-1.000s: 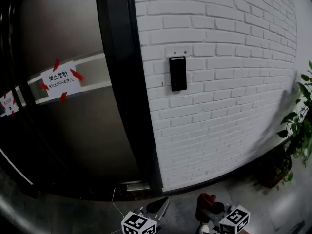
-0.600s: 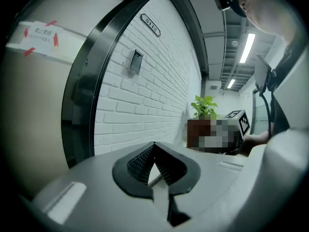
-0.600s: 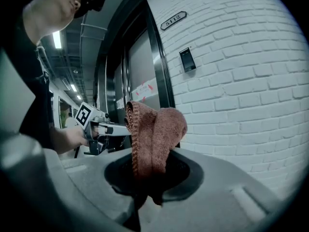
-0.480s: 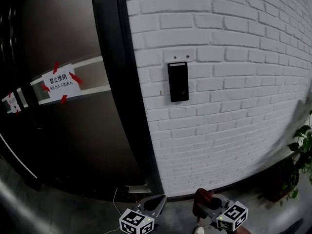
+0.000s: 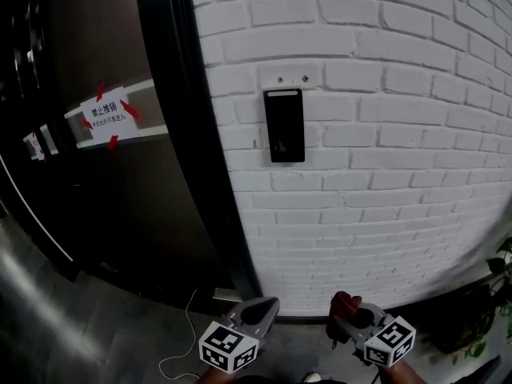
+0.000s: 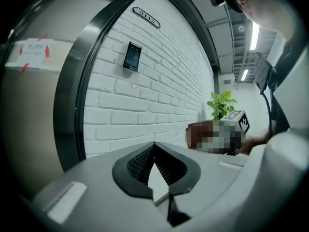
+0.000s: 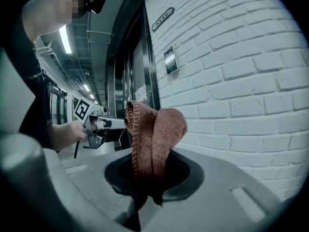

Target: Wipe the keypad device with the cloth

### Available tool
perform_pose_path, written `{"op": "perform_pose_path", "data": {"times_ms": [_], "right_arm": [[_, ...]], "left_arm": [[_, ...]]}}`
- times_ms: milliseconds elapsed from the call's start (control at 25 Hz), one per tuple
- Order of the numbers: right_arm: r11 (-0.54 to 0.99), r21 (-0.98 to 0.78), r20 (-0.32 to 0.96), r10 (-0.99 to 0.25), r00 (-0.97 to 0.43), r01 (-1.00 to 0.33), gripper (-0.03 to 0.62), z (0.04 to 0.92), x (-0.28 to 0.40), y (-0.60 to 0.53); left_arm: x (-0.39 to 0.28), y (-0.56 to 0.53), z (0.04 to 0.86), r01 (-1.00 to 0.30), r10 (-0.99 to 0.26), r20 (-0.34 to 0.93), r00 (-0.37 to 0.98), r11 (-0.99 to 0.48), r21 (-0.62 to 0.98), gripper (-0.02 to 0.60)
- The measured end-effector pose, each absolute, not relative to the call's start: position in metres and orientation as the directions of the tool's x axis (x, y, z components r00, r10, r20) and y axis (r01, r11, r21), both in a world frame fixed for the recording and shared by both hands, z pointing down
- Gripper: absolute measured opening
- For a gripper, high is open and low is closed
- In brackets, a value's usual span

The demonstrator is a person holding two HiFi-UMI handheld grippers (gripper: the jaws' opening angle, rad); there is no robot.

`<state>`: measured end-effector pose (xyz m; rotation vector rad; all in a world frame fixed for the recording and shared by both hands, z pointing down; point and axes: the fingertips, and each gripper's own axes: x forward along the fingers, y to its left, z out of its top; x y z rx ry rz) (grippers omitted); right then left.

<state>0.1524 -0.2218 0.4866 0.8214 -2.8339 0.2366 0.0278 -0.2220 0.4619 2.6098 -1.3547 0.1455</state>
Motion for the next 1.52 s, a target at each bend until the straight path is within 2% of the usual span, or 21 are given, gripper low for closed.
{"op": "perform_pose_path", "data": {"times_ms": [280, 600, 760, 1000, 1200, 1360, 1520], "right_arm": [[0.826, -0.120, 0.193, -0.526, -0.829, -0.551, 0.055, 0.486, 0.144, -0.236], [0.805, -0.093, 0.185, -0.564, -0.805, -0.586, 0.055, 0.480, 0.095, -0.232], [0.805, 0.046, 0.221, -0.585, -0.780, -0.591, 0.055, 0.468, 0.075, -0.236], [0.744, 0.357, 0.236, -0.656, -0.717, -0.564, 0.055, 0.402, 0.057, -0.275], [0.581, 0.645, 0.152, -0.733, -0.663, -0.496, 0.055, 0.294, 0.036, -0.305], [0.290, 0.889, 0.043, -0.823, -0.567, -0.354, 0.055, 0.210, 0.016, -0.327], [0.014, 0.978, -0.084, -0.887, -0.454, -0.207, 0.055, 0.149, 0.002, -0.362]], "left_arm": [[0.027, -0.238, 0.463, -0.801, -0.776, 0.196, 0.599, -0.586, 0.127, 0.017], [-0.001, -0.257, 0.448, -0.746, -0.722, 0.196, 0.663, -0.657, 0.105, 0.015], [-0.004, -0.262, 0.445, -0.703, -0.679, 0.195, 0.708, -0.704, 0.099, 0.017], [-0.001, -0.269, 0.431, -0.634, -0.611, 0.186, 0.769, -0.765, 0.112, 0.015], [0.015, -0.255, 0.414, -0.563, -0.547, 0.153, 0.823, -0.820, 0.098, 0.015], [0.025, -0.248, 0.416, -0.524, -0.508, 0.160, 0.846, -0.848, 0.082, 0.015], [0.028, -0.250, 0.418, -0.521, -0.503, 0.170, 0.847, -0.850, 0.077, 0.015]]}}
